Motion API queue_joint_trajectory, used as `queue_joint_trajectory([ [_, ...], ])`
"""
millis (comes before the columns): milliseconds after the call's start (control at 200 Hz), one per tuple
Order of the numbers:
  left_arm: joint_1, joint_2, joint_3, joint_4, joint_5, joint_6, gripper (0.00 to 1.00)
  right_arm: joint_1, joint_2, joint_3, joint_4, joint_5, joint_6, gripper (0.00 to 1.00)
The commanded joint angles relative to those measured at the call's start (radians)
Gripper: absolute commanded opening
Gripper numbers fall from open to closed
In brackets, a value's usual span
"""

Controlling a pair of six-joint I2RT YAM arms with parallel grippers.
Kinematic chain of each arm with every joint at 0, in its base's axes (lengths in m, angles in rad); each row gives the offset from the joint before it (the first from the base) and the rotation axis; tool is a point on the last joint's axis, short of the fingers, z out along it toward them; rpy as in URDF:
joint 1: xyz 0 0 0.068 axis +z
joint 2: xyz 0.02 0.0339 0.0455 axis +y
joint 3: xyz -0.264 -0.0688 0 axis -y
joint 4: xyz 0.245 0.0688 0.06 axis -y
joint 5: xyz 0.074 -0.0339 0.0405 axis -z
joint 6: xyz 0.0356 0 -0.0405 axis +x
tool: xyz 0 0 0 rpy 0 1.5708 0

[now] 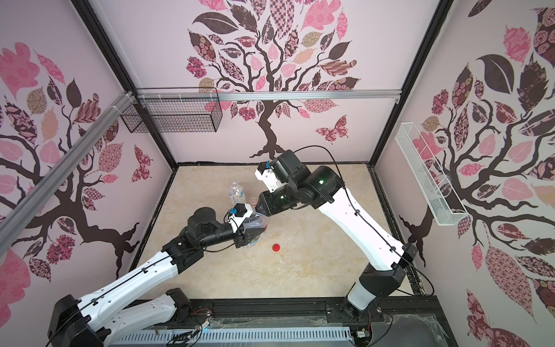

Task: Screw on the bottle caps
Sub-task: Screw the bottle cap onto the plastic bottle.

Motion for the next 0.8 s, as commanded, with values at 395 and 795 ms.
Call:
queue_joint_trajectory([
  [395, -0.091, -0.011, 0.073, 0.352, -0.264, 0.098, 0.54, 0.019, 0.061, -0.036, -0.090, 0.114, 0.362, 0.27],
  [795, -0.127, -0.044, 0.004, 0.321, -0.350, 0.207, 0.53, -0.060, -0.084, -0.202, 0.075, 0.104, 0.556, 0.36],
])
